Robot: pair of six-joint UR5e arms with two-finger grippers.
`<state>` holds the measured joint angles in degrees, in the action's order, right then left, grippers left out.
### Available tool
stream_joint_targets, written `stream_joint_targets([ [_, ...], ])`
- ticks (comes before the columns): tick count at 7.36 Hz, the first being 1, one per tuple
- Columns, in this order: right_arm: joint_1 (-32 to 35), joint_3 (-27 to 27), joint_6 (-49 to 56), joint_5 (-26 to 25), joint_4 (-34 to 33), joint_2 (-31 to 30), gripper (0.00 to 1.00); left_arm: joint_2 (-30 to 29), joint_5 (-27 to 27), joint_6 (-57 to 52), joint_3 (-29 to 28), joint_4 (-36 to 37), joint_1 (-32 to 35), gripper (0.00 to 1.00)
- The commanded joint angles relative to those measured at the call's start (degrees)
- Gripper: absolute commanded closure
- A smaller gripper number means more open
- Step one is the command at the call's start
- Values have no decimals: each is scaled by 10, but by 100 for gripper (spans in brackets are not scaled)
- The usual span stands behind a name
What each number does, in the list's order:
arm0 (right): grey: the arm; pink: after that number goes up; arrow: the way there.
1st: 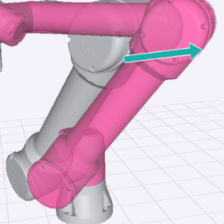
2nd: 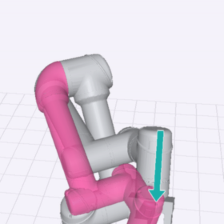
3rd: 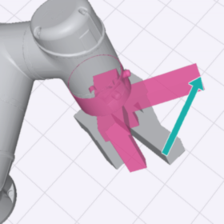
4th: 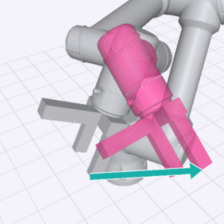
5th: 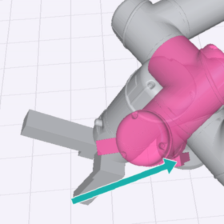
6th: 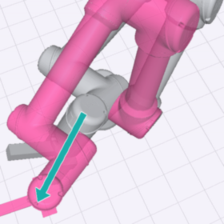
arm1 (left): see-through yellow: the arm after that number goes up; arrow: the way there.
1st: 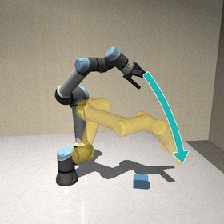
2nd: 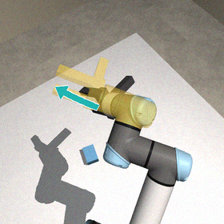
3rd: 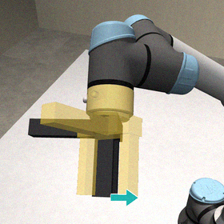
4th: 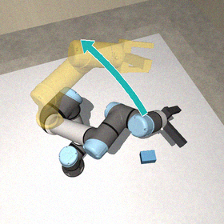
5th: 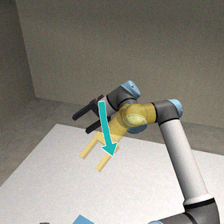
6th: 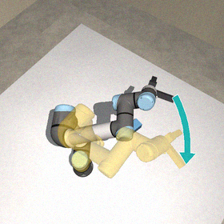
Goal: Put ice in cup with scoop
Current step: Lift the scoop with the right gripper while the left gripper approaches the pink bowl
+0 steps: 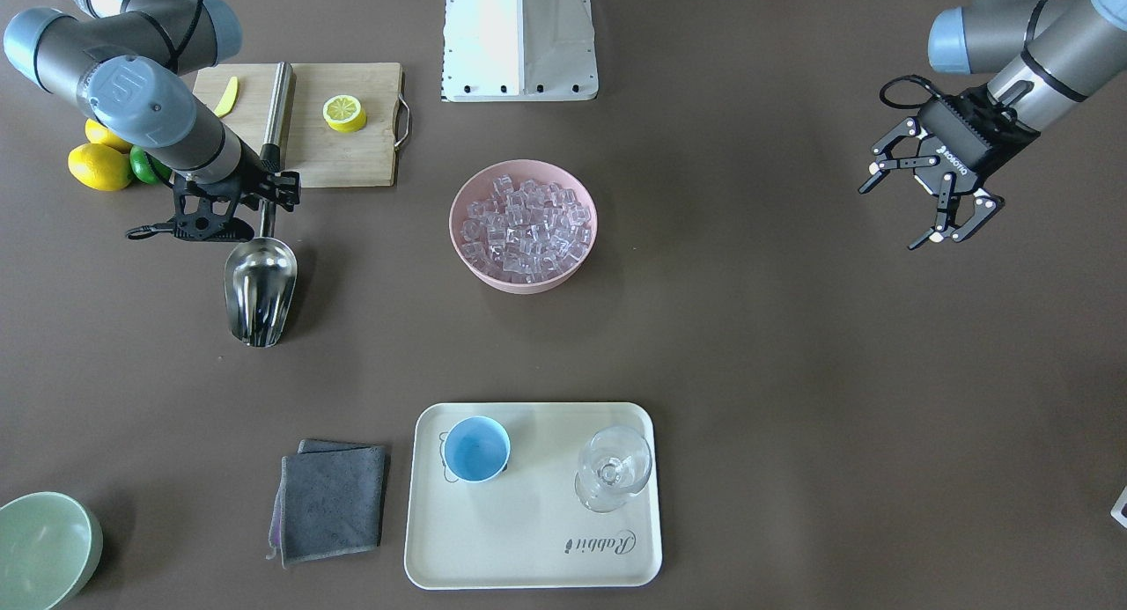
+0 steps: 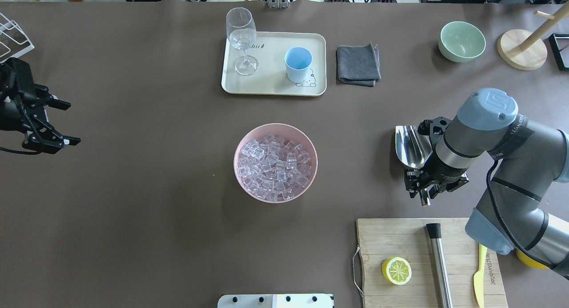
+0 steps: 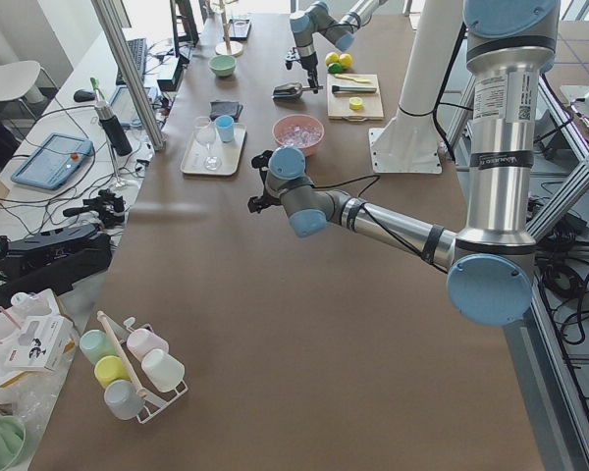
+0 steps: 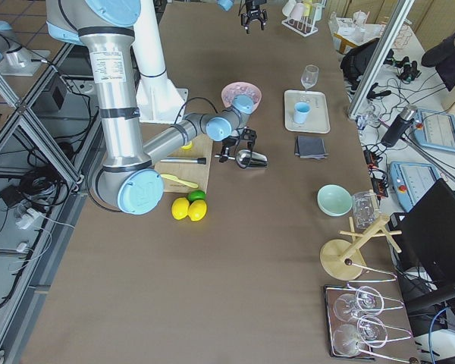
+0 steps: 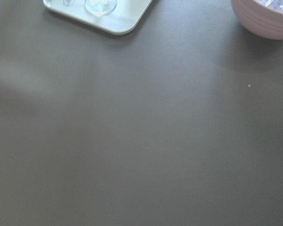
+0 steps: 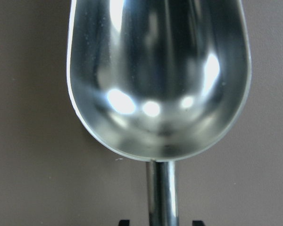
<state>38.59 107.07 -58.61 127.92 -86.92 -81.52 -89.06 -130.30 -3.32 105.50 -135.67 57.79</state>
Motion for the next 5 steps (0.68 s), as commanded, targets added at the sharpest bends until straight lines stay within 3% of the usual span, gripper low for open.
stream_joint_targets([
  [1,0,0,0,0,0,0,47,-26,91,-5,0,-121,-99,2],
  [2,0,-2,1,0,0,0,53,-36,100,-5,0,-129,-109,2],
  [3,0,-1,1,0,0,-1,69,-49,100,-5,-2,-134,-118,2],
  [4,0,0,2,-1,0,-3,95,-52,95,-5,-4,-137,-136,2],
  [5,0,4,3,-1,-2,-4,100,-55,96,-5,-6,-145,-168,2],
])
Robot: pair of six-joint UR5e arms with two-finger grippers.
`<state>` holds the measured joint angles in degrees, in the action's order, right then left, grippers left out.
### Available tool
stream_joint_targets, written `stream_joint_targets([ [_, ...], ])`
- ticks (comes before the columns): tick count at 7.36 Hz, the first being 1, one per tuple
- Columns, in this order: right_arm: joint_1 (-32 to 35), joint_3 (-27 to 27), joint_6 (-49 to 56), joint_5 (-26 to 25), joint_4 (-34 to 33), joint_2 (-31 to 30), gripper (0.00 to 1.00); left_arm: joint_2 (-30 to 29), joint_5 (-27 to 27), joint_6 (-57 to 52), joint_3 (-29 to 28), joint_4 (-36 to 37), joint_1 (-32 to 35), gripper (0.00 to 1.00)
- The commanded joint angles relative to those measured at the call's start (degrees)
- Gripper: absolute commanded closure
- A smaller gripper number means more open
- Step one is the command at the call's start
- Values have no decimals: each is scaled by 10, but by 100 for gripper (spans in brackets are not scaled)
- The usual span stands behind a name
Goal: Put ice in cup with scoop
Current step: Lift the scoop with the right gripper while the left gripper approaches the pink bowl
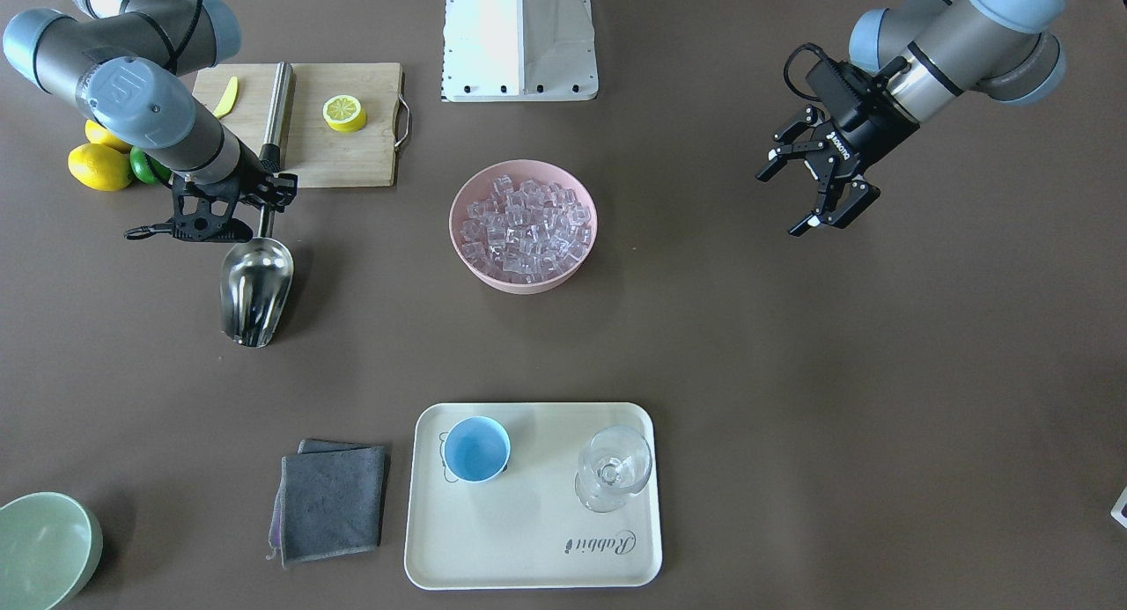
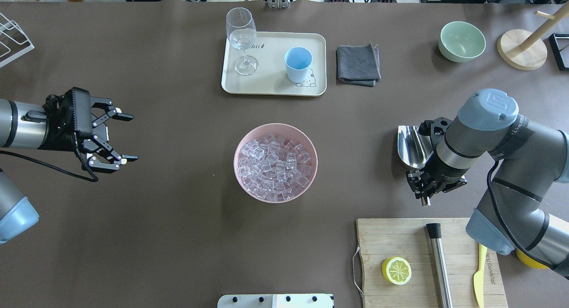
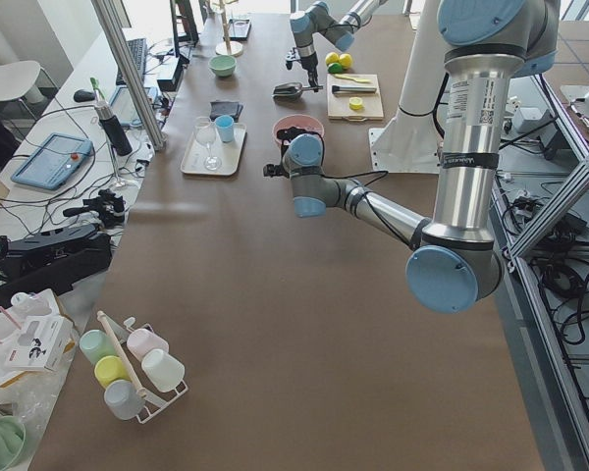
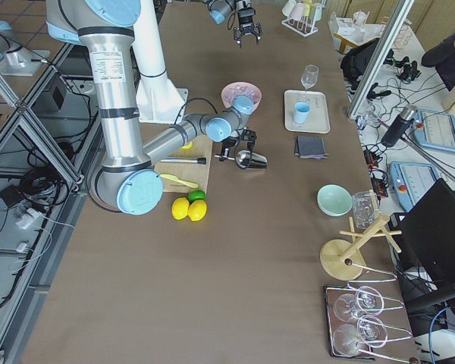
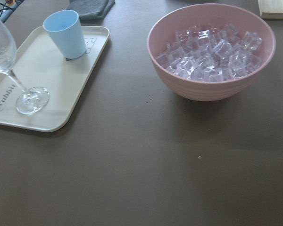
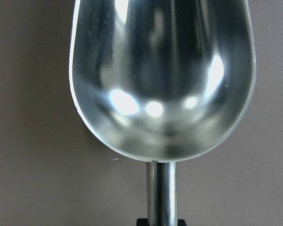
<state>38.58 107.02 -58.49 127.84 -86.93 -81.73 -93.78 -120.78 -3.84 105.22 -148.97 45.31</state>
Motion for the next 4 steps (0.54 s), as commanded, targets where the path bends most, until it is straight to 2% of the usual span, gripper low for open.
stream_joint_targets([
  [1,1,9,2,0,-3,-4,100,-21,-1,2,-37,-42,-52,2],
  [2,1,26,18,0,-2,-15,100,-32,-2,4,-69,-84,-56,2],
  [3,9,61,43,0,-16,-28,100,-33,-2,4,-70,-86,-56,2],
  [4,28,91,74,-23,-54,-30,100,-51,-2,3,-86,-86,-58,2],
])
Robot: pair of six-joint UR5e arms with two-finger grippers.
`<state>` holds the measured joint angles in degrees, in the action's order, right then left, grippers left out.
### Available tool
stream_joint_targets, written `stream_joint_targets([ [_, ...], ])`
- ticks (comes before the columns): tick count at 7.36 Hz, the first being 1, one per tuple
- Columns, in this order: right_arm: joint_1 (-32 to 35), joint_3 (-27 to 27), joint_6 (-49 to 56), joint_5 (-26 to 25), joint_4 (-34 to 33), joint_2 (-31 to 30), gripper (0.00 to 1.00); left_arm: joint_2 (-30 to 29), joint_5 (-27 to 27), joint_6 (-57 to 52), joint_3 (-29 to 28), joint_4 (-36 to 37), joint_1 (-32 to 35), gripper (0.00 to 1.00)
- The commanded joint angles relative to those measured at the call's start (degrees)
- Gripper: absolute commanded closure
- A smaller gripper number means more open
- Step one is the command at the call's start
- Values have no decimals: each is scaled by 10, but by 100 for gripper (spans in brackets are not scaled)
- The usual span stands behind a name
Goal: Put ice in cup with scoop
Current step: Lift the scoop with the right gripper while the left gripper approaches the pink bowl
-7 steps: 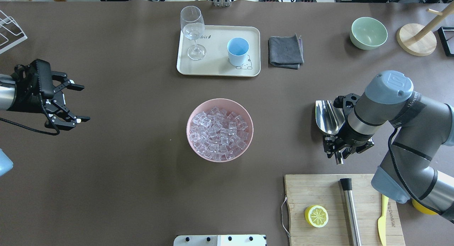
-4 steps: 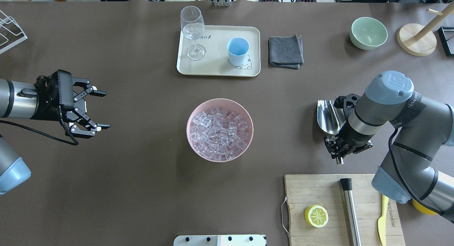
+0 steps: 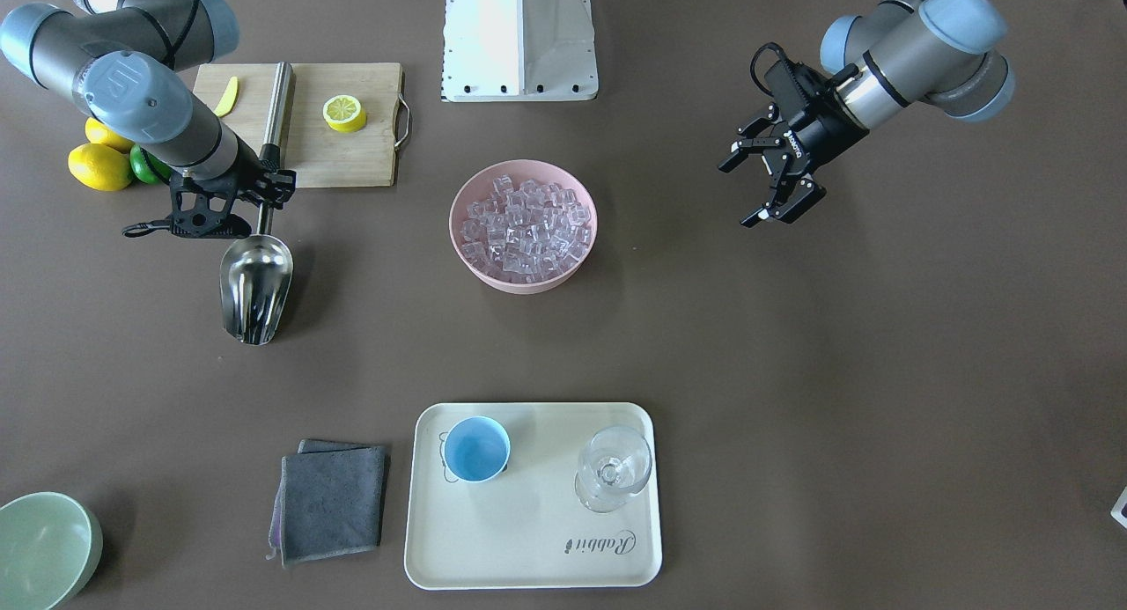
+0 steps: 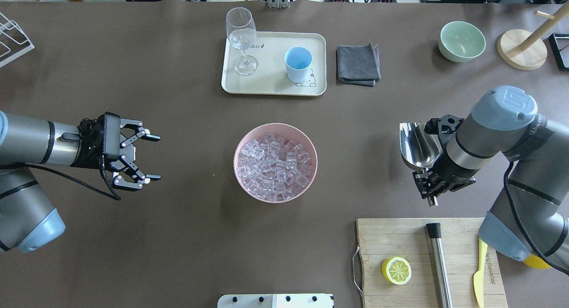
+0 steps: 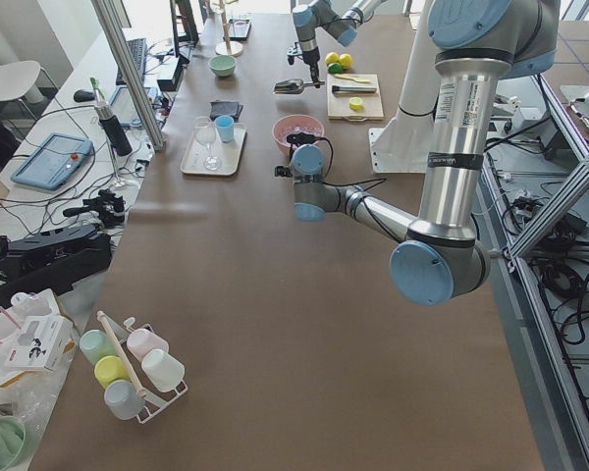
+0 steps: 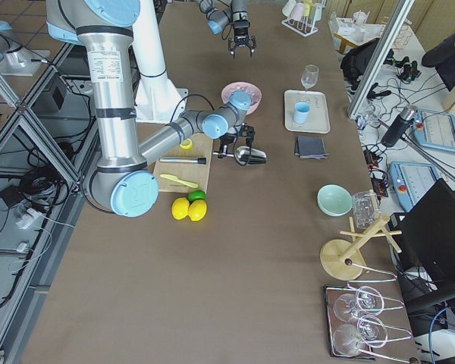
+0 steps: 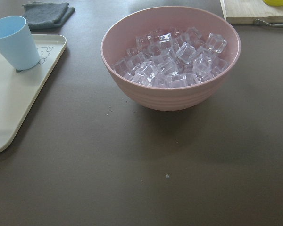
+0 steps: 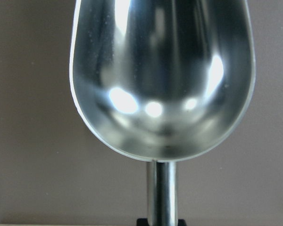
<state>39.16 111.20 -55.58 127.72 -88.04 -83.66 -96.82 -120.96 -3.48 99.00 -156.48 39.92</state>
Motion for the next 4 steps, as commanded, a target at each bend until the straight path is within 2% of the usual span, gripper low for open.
stream_joint_targets([
  [1,37,70,105,-64,-59,-12,100,-47,-2,-1,-43,-8,-17,2],
  [3,121,70,292,-68,-96,-12,100,-73,-5,-4,-46,9,-27,2],
  [4,136,70,359,-70,-113,-3,100,-89,-4,-4,-63,13,-31,2],
])
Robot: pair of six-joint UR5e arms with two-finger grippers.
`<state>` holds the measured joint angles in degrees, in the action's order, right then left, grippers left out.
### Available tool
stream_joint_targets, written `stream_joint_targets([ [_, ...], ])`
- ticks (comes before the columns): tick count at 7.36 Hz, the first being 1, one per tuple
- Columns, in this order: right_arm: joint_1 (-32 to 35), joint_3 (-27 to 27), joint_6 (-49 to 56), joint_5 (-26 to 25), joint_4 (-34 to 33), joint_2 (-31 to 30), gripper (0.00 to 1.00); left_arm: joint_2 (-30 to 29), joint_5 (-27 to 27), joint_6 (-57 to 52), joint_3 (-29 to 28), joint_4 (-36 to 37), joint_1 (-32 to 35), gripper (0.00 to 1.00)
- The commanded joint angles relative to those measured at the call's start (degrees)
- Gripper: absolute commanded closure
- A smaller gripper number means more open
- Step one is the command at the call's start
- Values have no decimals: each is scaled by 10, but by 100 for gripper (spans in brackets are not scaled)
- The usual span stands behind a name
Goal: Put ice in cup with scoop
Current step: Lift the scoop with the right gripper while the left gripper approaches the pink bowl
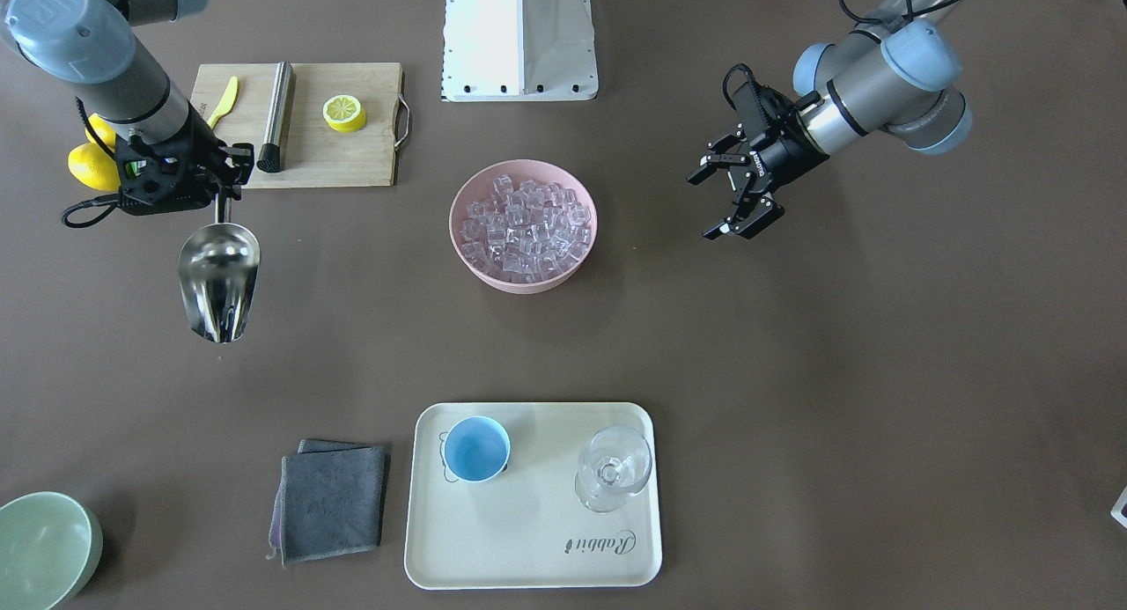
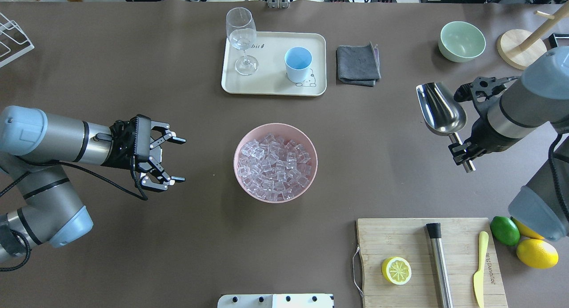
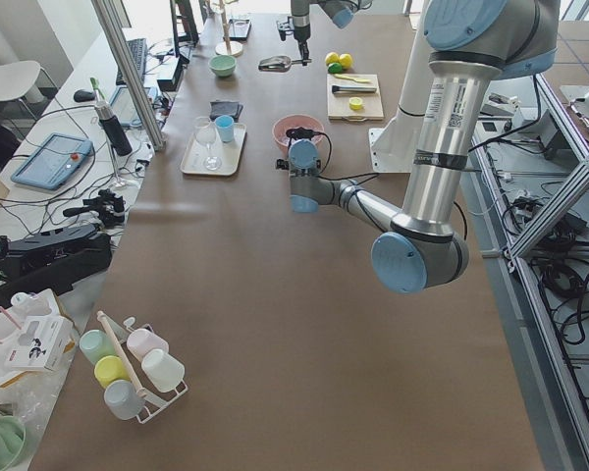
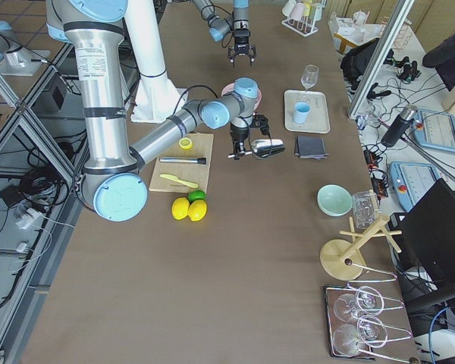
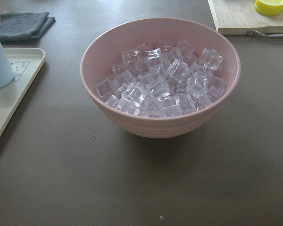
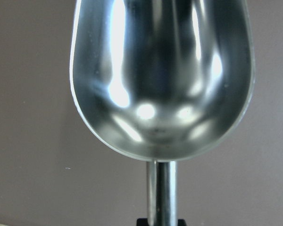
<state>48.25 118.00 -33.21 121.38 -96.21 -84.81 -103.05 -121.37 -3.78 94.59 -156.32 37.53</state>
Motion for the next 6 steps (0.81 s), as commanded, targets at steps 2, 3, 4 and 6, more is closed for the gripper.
stream_joint_targets([
  [2,70,0,279,-22,-61,13,100,-57,2,-2,-58,13,-15,2],
  [3,70,2,352,-24,-181,59,100,-89,1,-2,-92,20,-15,2],
  [4,71,25,457,-25,-342,121,100,-96,3,0,-97,20,-15,2],
  [6,72,33,476,-43,-399,141,100,-103,6,0,-104,20,-18,2],
])
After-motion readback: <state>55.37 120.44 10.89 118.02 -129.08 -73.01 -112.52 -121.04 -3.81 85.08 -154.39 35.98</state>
